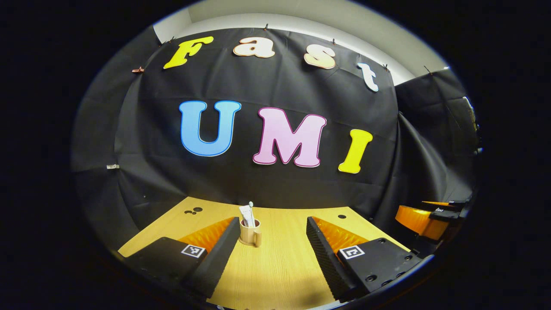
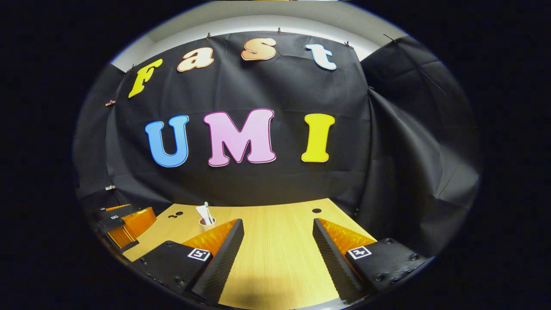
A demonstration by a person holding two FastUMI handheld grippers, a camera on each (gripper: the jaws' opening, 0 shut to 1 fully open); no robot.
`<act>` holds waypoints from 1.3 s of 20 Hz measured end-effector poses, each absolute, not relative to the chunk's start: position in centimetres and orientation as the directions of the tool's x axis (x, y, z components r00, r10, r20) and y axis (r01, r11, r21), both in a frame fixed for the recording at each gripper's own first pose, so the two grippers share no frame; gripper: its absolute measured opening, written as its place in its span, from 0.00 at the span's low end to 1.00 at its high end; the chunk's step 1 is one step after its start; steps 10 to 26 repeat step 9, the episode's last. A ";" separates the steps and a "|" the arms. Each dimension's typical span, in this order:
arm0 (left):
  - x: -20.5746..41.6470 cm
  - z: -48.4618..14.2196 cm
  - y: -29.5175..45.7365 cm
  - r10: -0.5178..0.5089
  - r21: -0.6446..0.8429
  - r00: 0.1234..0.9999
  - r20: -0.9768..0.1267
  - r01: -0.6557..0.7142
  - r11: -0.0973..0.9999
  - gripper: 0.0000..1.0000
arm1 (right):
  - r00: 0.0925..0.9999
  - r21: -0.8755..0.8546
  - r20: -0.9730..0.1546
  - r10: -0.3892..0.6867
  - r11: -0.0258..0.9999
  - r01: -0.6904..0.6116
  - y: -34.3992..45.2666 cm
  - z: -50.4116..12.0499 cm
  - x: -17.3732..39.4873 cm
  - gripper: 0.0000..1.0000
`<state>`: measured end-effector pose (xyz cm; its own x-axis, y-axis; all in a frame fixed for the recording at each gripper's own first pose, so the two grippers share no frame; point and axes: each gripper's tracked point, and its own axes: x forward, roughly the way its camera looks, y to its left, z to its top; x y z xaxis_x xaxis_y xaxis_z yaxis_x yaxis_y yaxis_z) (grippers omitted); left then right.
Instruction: Put the toothbrush and toothpaste on the desktop into the cup, then pick up the cup and place it on the coaster on the desktop.
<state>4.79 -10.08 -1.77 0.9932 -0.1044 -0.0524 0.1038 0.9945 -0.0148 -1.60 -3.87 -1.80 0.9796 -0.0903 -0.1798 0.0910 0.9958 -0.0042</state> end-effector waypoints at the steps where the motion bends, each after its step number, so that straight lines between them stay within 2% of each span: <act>1: 4.7 -2.0 -9.8 -0.096 -0.011 0.994 -0.055 0.095 0.995 0.97 | 0.978 -0.002 -0.191 -0.083 0.996 0.084 -3.6 -2.3 -1.8 0.98; 8: 3.8 -2.3 -8.7 -0.074 0.016 0.995 -0.064 0.075 0.997 0.97 | 0.973 -0.015 -0.227 -0.026 1.000 0.023 -1.7 -3.5 -1.8 0.98; 26: 3.8 -2.2 -8.4 -0.070 0.020 0.995 -0.064 0.071 0.997 0.97 | 0.973 -0.022 -0.231 -0.024 1.000 0.019 -1.6 -3.9 -1.6 0.98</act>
